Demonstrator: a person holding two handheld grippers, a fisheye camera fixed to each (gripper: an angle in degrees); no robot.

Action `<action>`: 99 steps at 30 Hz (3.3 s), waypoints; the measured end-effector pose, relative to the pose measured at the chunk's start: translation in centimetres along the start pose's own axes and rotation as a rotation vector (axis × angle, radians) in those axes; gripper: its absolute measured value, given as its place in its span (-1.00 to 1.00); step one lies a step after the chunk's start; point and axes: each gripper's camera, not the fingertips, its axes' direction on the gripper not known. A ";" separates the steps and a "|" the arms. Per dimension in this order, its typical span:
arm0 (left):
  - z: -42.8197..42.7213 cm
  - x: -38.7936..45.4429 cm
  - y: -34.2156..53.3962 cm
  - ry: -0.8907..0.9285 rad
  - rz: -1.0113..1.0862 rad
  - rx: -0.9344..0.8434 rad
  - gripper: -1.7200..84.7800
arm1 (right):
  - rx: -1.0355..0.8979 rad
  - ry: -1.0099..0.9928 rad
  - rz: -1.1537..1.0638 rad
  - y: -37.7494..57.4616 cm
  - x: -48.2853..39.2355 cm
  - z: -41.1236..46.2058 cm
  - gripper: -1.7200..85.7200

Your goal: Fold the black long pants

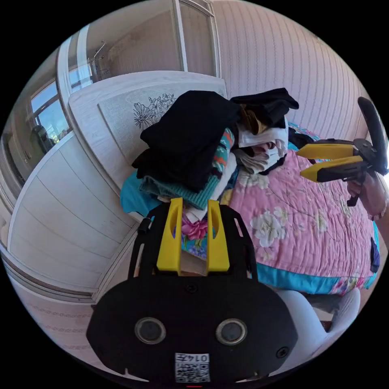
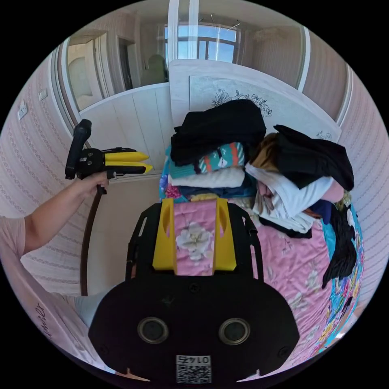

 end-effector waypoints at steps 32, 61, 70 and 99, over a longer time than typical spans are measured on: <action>-18.8 -9.0 -9.6 0.280 0.156 0.559 -0.98 | 0.370 0.113 0.097 -12.0 2.1 -12.6 -0.98; -1.5 23.8 10.0 0.516 0.249 -0.188 -0.84 | -0.038 0.179 0.691 37.6 -3.4 -10.8 -0.76; 3.6 29.9 5.7 0.312 0.315 -0.228 -0.71 | -0.192 0.145 0.368 22.9 -4.2 1.3 -0.56; 4.5 32.7 9.9 0.289 0.438 -0.241 -0.97 | -0.166 0.090 0.644 32.0 -0.2 0.6 -0.94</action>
